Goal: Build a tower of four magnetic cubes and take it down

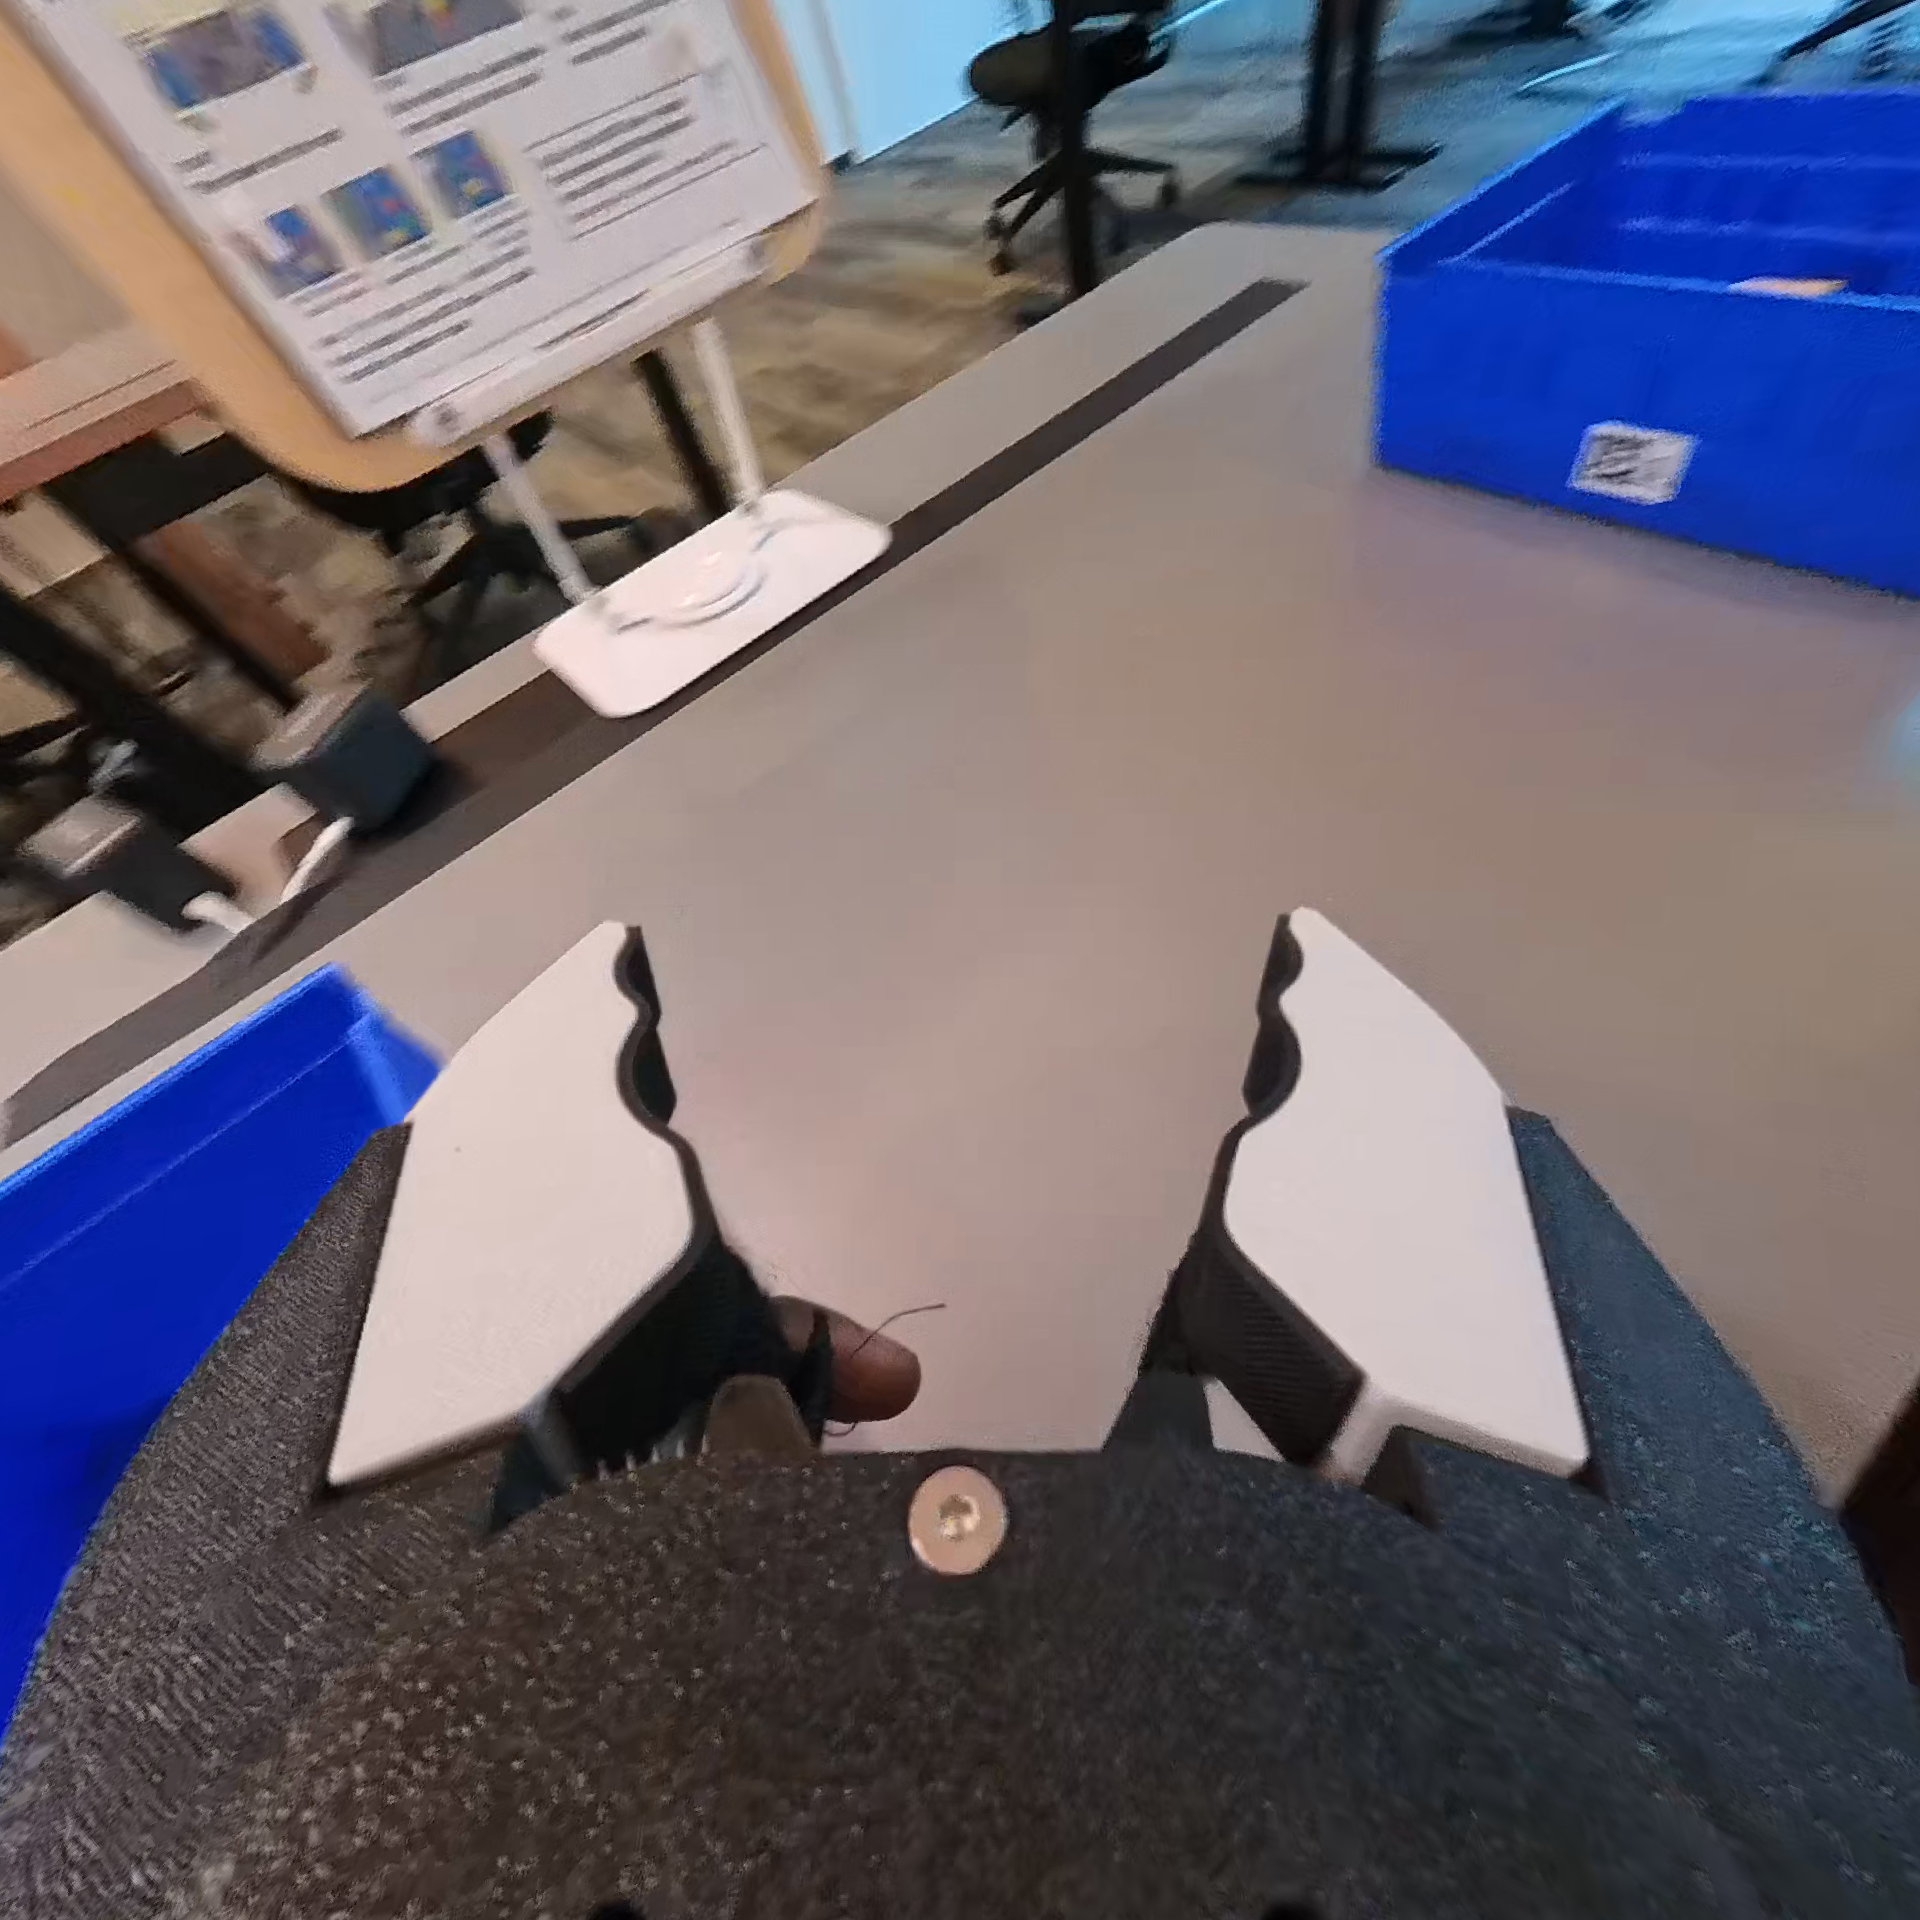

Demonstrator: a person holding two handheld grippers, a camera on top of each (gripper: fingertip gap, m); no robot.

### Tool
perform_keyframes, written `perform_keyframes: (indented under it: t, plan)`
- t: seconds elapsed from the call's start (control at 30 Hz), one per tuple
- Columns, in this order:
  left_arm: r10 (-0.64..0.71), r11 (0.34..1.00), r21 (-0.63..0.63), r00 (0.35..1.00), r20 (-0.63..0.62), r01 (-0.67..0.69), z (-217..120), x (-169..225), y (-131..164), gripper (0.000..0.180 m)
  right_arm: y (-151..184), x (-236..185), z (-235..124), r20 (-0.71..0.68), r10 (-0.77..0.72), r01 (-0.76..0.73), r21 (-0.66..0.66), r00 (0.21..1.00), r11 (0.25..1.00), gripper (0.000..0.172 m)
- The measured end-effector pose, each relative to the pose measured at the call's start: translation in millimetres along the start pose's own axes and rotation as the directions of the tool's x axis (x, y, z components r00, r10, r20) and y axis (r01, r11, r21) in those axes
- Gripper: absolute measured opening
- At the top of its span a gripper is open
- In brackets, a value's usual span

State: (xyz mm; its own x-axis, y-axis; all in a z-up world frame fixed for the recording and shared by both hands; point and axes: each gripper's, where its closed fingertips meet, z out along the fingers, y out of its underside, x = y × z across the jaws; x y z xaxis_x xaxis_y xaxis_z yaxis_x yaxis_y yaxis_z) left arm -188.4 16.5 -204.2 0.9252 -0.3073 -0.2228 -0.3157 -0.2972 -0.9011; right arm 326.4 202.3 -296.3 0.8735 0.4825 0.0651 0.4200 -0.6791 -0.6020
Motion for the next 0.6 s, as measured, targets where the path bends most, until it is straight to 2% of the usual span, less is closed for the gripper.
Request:
perform_keyframes:
  t: [0.13,0.2,0.3,0.4,0.47,0.6]
  plan:
    - [-0.029,0.993,-0.105,0.983,0.184,0.049,-15.0,-39.3,22.2,0.114,-55.3,-53.9,-21.5,0.12,-0.056,0.026,0.236,0.991,0.972,0.077]
    - [-0.046,0.983,-0.161,0.969,0.244,0.088,-22.2,-54.5,36.9,0.113,-69.1,-85.2,-23.3,0.165,-0.124,0.076,0.271,0.978,0.96,0.086]
    - [-0.054,0.946,-0.288,0.949,0.309,0.148,-30.4,-71.7,67.7,0.112,-69.6,-119.9,-8.6,0.163,-0.223,0.188,0.208,0.961,0.96,0.091]
    - [-0.071,0.908,-0.377,0.954,0.291,0.183,-28.6,-72.5,89.9,0.104,-58.5,-127.1,14.2,0.085,-0.281,0.276,0.07,0.956,0.959,0.09]
    - [-0.056,0.885,-0.431,0.959,0.277,0.176,-25.1,-71.0,100.9,0.098,-49.6,-121.2,23.0,0.021,-0.305,0.306,-0.019,0.952,0.952,0.082]
    - [0.001,0.817,-0.555,0.963,0.27,0.155,-21.2,-70.0,124.3,0.081,-39.8,-116.1,27.7,-0.029,-0.351,0.347,-0.105,0.936,0.932,0.052]
